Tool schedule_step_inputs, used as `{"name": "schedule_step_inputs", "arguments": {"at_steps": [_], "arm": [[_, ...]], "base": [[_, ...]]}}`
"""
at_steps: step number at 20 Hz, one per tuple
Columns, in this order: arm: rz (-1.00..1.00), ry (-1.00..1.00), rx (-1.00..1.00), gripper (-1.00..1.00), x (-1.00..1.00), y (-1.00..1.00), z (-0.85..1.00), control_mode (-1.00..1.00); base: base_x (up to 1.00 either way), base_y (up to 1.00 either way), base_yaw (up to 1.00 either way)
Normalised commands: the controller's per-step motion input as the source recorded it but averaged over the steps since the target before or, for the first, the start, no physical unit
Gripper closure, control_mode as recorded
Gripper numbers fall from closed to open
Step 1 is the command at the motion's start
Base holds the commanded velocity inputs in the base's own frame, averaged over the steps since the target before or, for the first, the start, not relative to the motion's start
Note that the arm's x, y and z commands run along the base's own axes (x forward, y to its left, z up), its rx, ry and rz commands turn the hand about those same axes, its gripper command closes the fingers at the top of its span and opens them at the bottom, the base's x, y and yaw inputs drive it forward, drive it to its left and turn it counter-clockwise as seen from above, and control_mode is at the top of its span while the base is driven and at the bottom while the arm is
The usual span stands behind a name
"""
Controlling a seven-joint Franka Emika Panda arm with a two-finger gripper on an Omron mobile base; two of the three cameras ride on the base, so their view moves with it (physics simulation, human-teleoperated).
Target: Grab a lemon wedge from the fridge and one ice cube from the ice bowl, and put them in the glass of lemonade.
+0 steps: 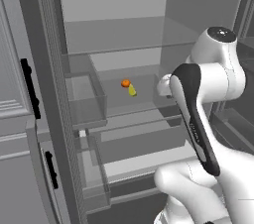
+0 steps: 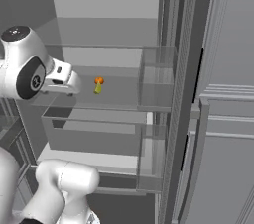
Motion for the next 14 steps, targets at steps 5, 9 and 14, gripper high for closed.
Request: {"name": "schedule_step_inputs", "arguments": {"at_steps": [5, 9, 14], "arm": [[0.00, 0.00, 0.00, -1.00, 0.57, 0.00, -0.25, -1.00], [0.00, 0.00, 0.02, -1.00, 0.76, 0.01, -0.43, -1.00], [0.00, 0.00, 0.00, -1.00, 0.81, 0.09, -0.44, -1.00]], "base": [[0.00, 0.00, 0.00], [0.00, 0.00, 0.00], [0.00, 0.00, 0.00]]}}
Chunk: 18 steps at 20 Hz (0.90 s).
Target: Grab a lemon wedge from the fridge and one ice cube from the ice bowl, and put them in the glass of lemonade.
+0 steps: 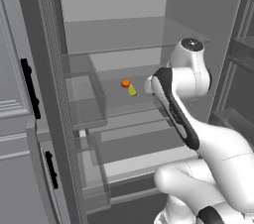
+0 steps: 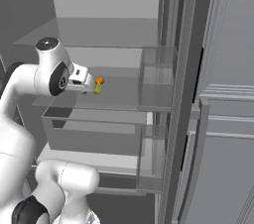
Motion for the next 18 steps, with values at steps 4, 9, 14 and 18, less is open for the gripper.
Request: {"name": "schedule_step_inputs", "arguments": {"at_steps": [4, 9, 14, 18], "arm": [[0.00, -0.07, 0.00, -1.00, 0.70, 0.07, -0.21, -1.00], [0.00, -0.08, 0.00, -1.00, 0.64, 0.16, -0.13, -1.00], [0.00, 0.00, 0.00, -1.00, 0.30, 0.00, -0.39, -1.00], [0.00, 0.02, 0.00, -1.00, 0.08, 0.00, -0.27, -1.00]], "base": [[0.00, 0.00, 0.00], [0.00, 0.00, 0.00], [0.00, 0.00, 0.00], [0.00, 0.00, 0.00]]}}
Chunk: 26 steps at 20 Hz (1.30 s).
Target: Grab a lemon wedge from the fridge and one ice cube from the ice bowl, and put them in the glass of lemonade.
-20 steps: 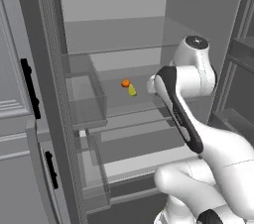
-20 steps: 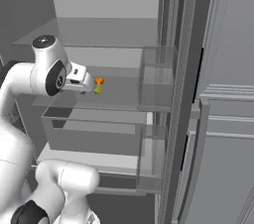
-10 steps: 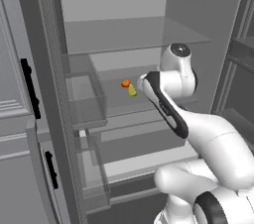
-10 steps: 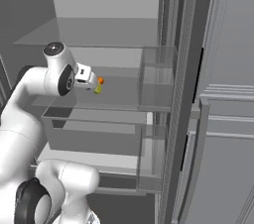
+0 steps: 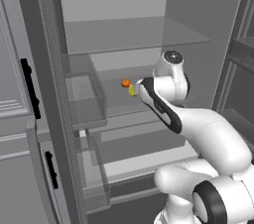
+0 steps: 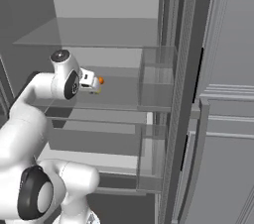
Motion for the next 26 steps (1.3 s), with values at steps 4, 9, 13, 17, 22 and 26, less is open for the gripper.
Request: {"name": "schedule_step_inputs", "arguments": {"at_steps": [4, 9, 13, 17, 22, 26], "arm": [[0.00, 0.01, 0.00, -1.00, 0.17, 0.00, -0.39, -1.00], [0.06, 0.00, 0.00, -1.00, 0.49, -0.01, -0.24, -1.00], [0.08, 0.05, 0.00, -1.00, 0.51, 0.00, 0.00, -1.00], [0.00, 0.20, 0.00, -1.00, 0.32, 0.03, 0.06, -1.00], [0.00, 0.09, 0.00, -1.00, 0.34, 0.10, -0.09, -1.00], [0.00, -0.01, 0.00, -1.00, 0.40, 0.00, -0.32, -1.00]], "base": [[0.00, 0.00, 0.00], [0.00, 0.00, 0.00], [0.00, 0.00, 0.00], [0.00, 0.00, 0.00], [0.00, 0.00, 0.00], [0.00, 0.00, 0.00]]}}
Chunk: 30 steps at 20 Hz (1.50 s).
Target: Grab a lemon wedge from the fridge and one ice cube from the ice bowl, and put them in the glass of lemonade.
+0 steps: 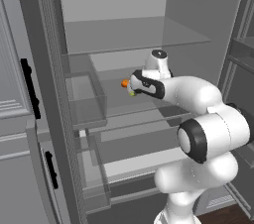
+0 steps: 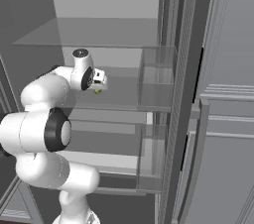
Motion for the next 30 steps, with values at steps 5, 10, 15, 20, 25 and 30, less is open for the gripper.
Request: {"name": "schedule_step_inputs", "arguments": {"at_steps": [5, 10, 15, 20, 25, 30], "arm": [[0.00, 0.00, 0.00, -1.00, 0.21, 0.00, -0.27, -1.00], [0.00, 0.00, 0.00, -1.00, 0.37, 0.00, -0.08, -1.00], [0.00, 0.11, 0.00, -1.00, 0.50, 0.02, -0.02, -1.00], [0.01, 0.05, 0.00, -1.00, 0.51, 0.07, -0.27, -1.00], [0.04, 0.00, 0.00, -1.00, 0.50, 0.13, -0.23, -1.00], [0.05, 0.07, 0.00, -1.00, 0.51, 0.05, -0.07, -1.00]], "base": [[0.00, 0.00, 0.00], [0.00, 0.00, 0.00], [0.00, 0.00, 0.00], [0.00, 0.00, 0.00], [0.00, 0.00, 0.00], [0.00, 0.00, 0.00]]}}
